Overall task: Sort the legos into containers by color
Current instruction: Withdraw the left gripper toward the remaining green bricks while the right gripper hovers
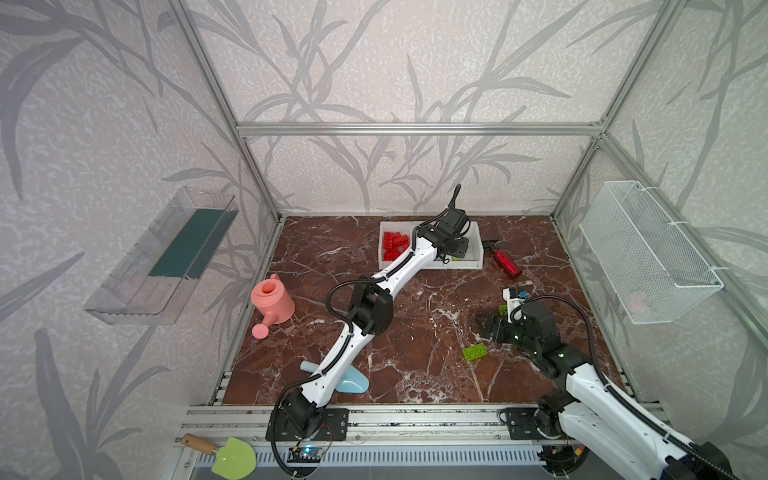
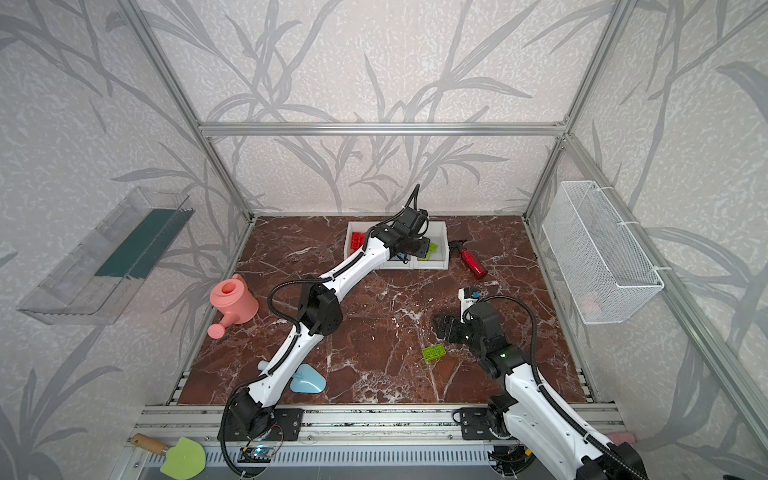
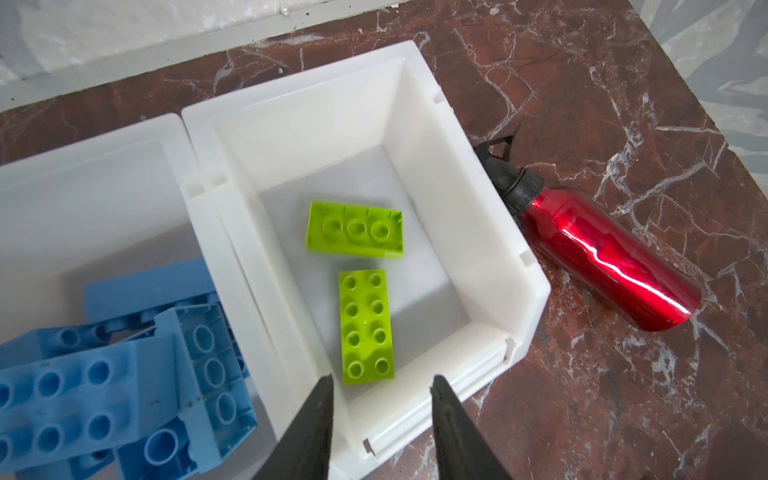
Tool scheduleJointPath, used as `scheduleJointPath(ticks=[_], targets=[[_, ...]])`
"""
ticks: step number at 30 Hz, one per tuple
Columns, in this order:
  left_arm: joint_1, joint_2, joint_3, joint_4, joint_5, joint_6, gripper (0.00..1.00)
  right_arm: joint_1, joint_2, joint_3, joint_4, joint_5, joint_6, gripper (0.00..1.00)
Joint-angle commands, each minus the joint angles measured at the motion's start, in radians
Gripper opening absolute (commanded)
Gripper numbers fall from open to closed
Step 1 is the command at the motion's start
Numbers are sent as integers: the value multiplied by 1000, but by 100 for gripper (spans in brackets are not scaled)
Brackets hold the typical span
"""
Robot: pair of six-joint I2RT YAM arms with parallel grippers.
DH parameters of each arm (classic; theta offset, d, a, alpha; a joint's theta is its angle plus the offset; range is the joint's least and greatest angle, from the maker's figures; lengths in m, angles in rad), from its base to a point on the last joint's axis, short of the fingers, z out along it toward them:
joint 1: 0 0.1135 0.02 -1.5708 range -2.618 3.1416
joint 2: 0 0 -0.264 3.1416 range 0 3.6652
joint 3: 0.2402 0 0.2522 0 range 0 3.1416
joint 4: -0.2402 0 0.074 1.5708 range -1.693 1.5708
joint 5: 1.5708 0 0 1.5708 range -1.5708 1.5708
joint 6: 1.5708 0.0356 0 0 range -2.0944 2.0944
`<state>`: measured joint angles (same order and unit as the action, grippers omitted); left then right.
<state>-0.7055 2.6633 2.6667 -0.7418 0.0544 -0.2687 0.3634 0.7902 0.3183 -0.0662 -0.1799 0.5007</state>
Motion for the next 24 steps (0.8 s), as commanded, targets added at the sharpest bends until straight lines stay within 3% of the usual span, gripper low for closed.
scheduleJointPath(ticks=[1, 6, 11, 15, 20, 24], targets=[[-10, 11, 40, 47, 30, 20, 41, 8, -11, -11, 21, 13, -5, 81], [-6, 8, 56, 49, 32, 2, 45, 8, -13, -12, 18, 14, -7, 81], [-6, -58, 53, 22, 40, 19, 66, 8, -13, -6, 8, 13, -2, 81], [0, -158, 13, -42, 36, 39, 72, 8, -4, 6, -10, 8, -2, 83], [13, -337, -174, -58, 22, 24, 73, 9, 45, 32, -33, 11, -5, 85], [14, -533, -466, 32, -17, -8, 74, 12, 81, 69, -93, 52, -8, 86]])
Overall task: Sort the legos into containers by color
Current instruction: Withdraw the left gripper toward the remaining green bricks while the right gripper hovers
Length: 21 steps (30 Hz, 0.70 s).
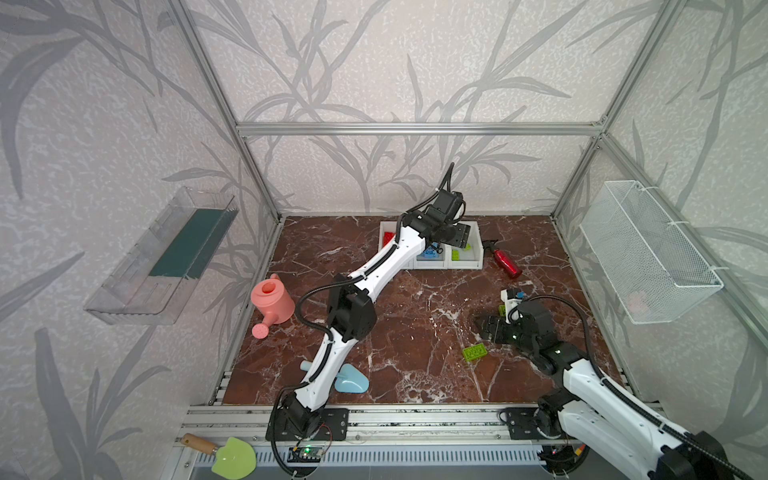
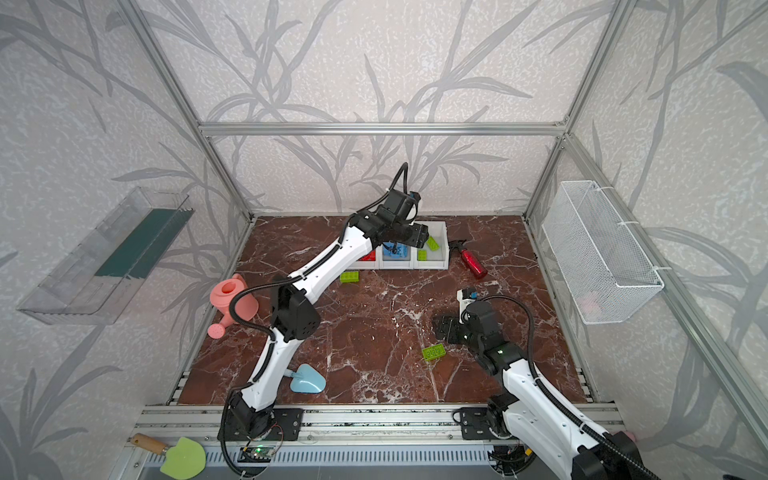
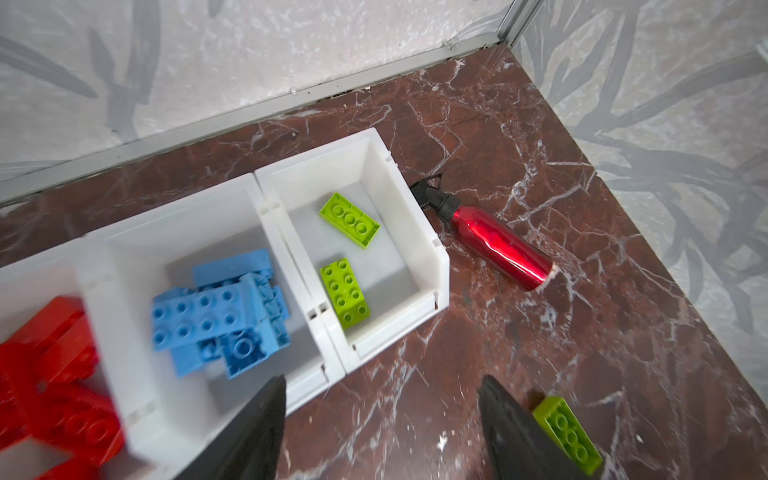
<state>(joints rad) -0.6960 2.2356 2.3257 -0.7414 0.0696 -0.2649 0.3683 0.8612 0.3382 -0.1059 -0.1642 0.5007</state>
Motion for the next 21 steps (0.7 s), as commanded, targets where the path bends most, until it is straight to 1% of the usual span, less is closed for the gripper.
scheduleJointPath(ticks=[1, 5, 7, 10, 12, 16, 21], targets=[[4, -159, -202, 57, -46, -23, 74, 9, 11, 61, -72, 53, -7, 87], [7, -353, -479, 145, -84, -92, 74, 18, 5, 82, -131, 99, 1, 88], [7, -474, -645, 214, -92, -132, 76, 23, 1, 85, -167, 116, 5, 88], [5, -627, -863, 293, -110, -186, 80, 26, -5, 94, -220, 128, 16, 89], [5, -716, -982, 324, -126, -221, 83, 30, -5, 104, -253, 123, 29, 90], [4, -895, -1169, 347, -137, -293, 89, 33, -26, 118, -313, 132, 59, 91], [3, -1080, -1311, 288, -144, -334, 93, 34, -33, 144, -397, 191, 56, 94]])
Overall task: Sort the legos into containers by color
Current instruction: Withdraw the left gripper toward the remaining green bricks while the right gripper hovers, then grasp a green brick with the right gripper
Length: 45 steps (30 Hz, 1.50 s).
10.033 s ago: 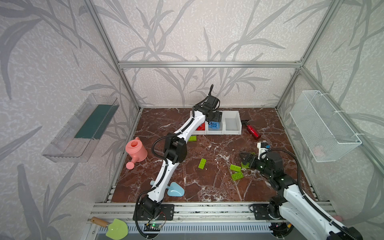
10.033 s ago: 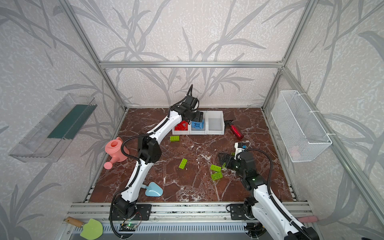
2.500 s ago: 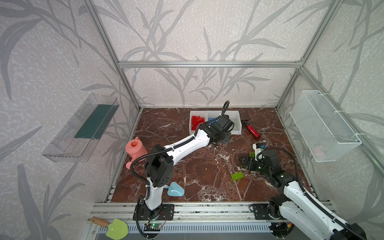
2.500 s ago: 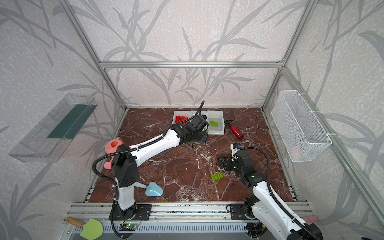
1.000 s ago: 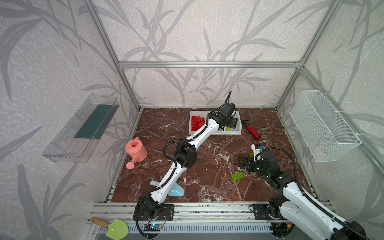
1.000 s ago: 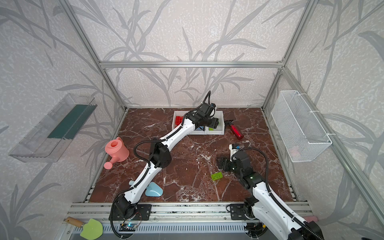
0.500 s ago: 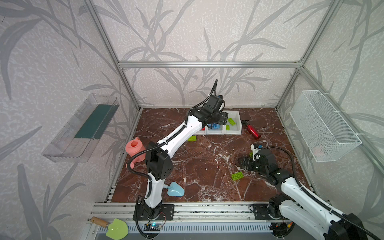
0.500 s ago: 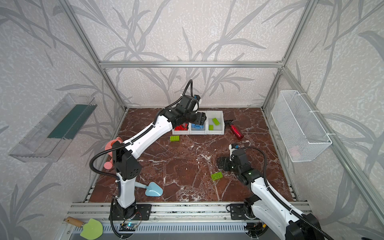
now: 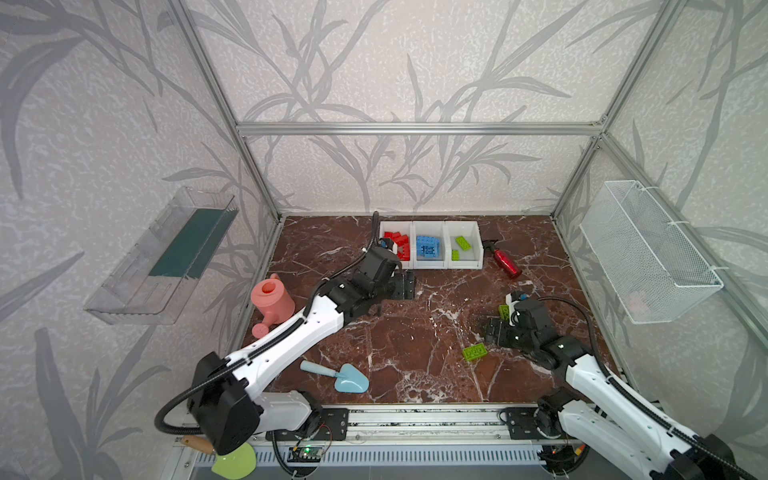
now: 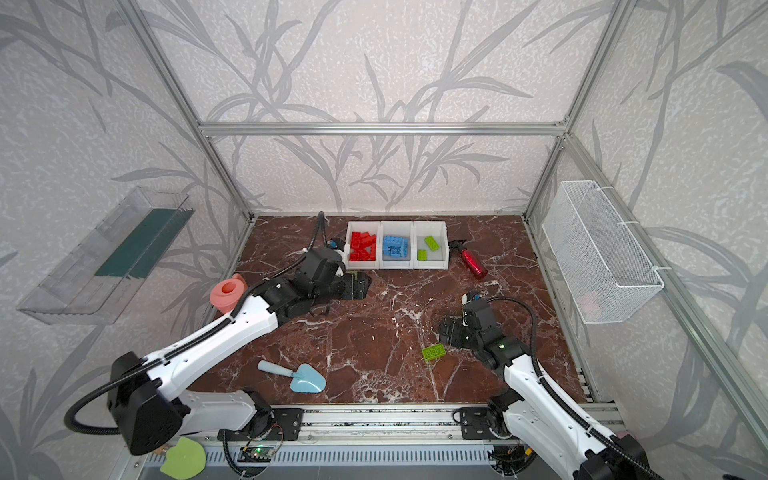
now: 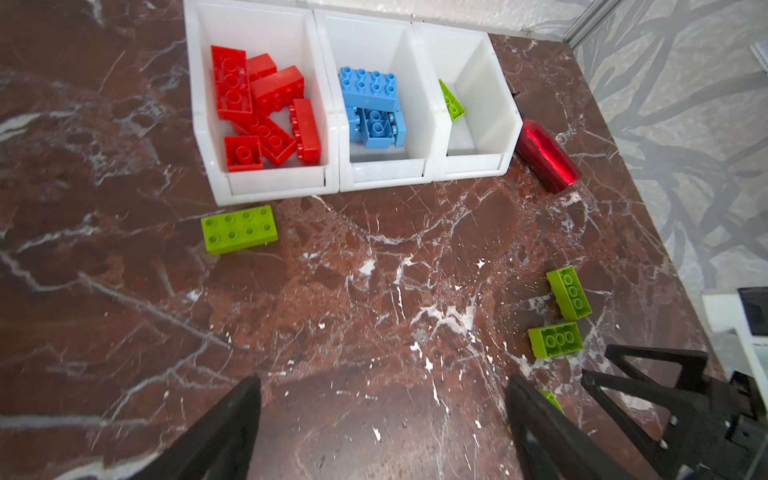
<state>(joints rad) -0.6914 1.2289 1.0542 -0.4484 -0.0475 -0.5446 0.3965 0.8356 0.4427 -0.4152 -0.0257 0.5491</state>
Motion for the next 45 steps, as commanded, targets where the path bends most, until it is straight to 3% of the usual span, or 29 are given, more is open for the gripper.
scheduleJointPath(ticks=[1, 10, 20, 39, 45], targets=[[-2, -103, -62, -24, -28, -57, 94, 5, -4, 48, -108, 73, 2, 95], [-2, -332, -280, -107, -68, -103, 94, 5, 67, 75, -134, 163, -20, 99], [-3, -394, -467, -35, -9, -161, 93, 5, 229, 106, -51, 196, -8, 99], [-7, -383, -514, 15, 4, -170, 92, 9, 496, 177, 57, 142, 33, 100], [-8, -386, -510, 13, -1, -167, 92, 33, 582, 218, 64, 134, 59, 91]])
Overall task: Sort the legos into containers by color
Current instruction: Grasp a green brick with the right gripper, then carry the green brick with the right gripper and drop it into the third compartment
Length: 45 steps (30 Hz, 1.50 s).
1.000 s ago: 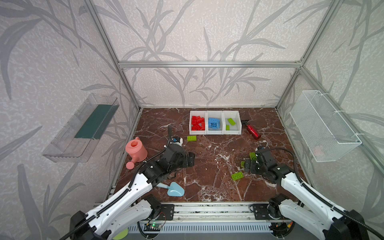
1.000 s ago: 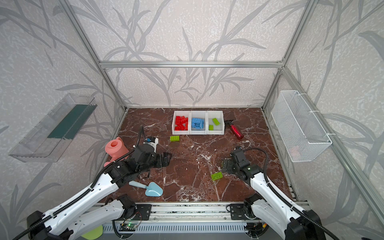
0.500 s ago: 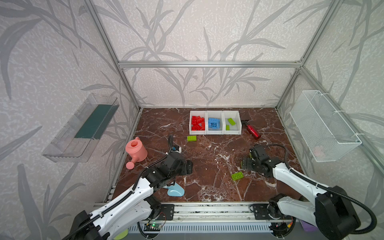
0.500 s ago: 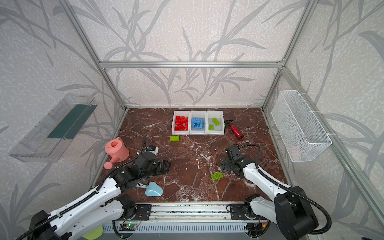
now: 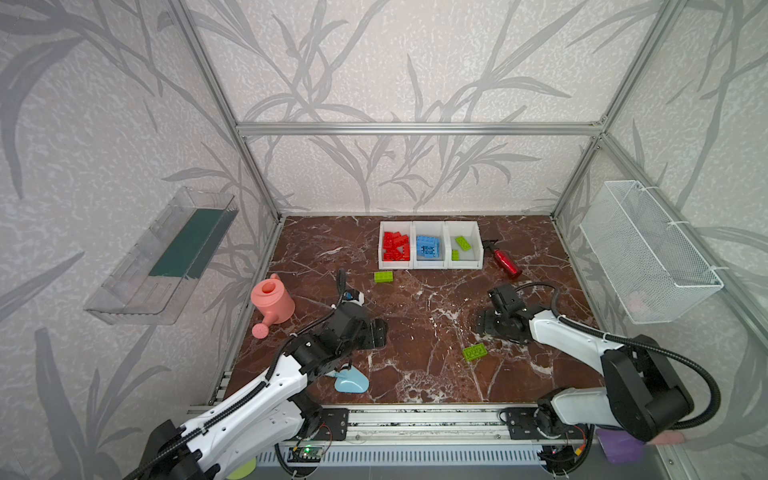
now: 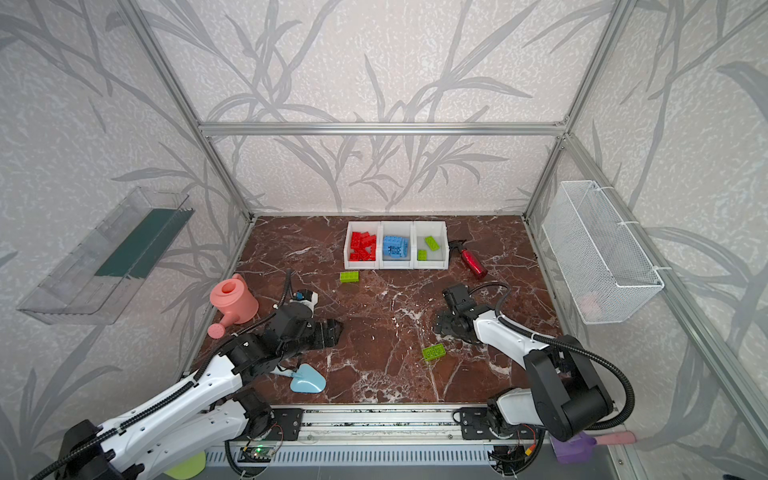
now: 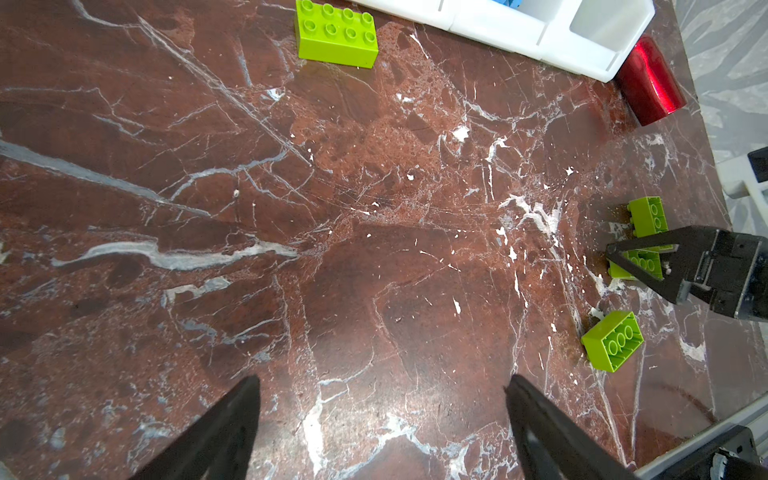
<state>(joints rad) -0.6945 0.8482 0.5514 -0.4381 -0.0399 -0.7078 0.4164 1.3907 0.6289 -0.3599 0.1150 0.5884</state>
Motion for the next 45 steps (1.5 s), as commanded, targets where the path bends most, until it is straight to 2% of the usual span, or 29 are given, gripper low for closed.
scheduleJointPath(ticks=[1, 7, 15, 22, 35, 45], targets=[[-5, -9, -10, 2, -8, -4, 92, 16, 46, 38, 1, -8, 17, 89], [-11, -34, -15, -18, -17, -5, 92, 48, 110, 48, -31, 26, 4, 83], [-13, -17, -10, -21, -29, -7, 92, 92, 103, 55, -64, 77, 17, 76], [-13, -10, -2, -21, -37, -7, 91, 96, 71, 52, -65, 73, 15, 57], [-13, -20, -8, -38, -53, -28, 91, 97, 17, 234, -147, -25, -71, 55], [-13, 81, -6, 70, -80, -25, 91, 72, 85, 464, -158, -73, -137, 54]])
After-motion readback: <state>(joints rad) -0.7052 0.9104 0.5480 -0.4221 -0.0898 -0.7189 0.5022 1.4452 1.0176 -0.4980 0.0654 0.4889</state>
